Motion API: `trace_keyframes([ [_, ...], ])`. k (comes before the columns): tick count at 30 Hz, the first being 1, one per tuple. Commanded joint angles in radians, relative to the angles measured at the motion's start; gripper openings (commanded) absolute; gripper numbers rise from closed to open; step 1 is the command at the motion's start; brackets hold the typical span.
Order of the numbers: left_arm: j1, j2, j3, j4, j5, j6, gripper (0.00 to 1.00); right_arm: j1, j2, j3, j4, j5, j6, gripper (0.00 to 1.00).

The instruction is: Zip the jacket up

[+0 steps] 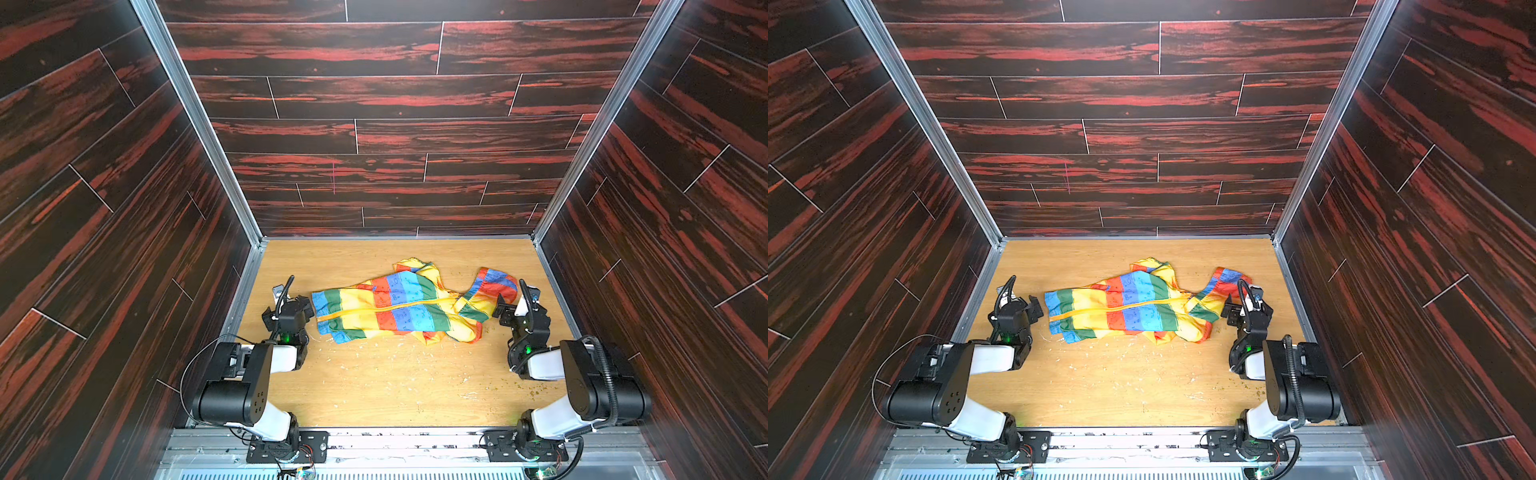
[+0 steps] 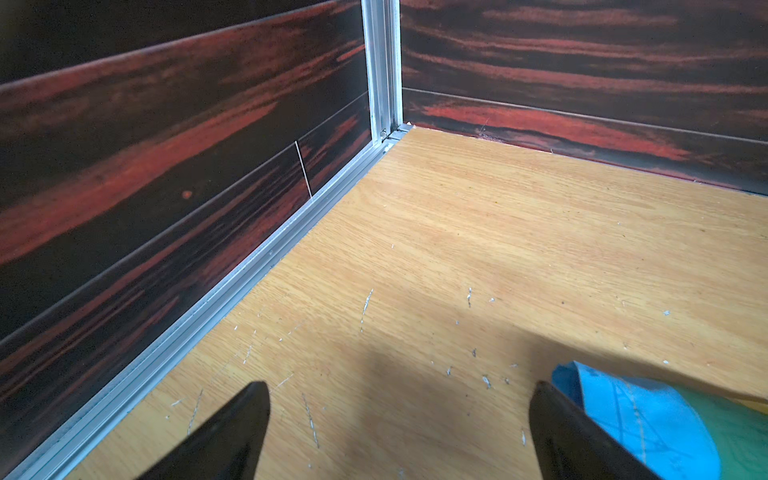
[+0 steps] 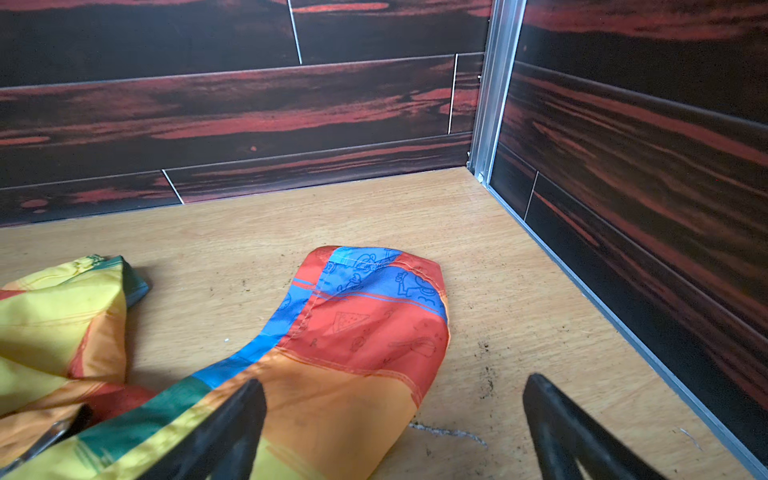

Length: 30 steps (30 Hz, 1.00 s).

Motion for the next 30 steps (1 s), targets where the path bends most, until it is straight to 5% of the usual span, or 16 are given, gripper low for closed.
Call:
trace_keyframes([
  [1,0.005,0.006,0.007,0.004,0.002,0.013,1.0,-0.002,0.015,0.009,0.014,-0.005,0.002,0.99],
  [30,0.007,0.011,0.013,-0.004,0.005,0.012,1.0,-0.026,0.011,0.021,-0.015,-0.059,0.015,0.99],
])
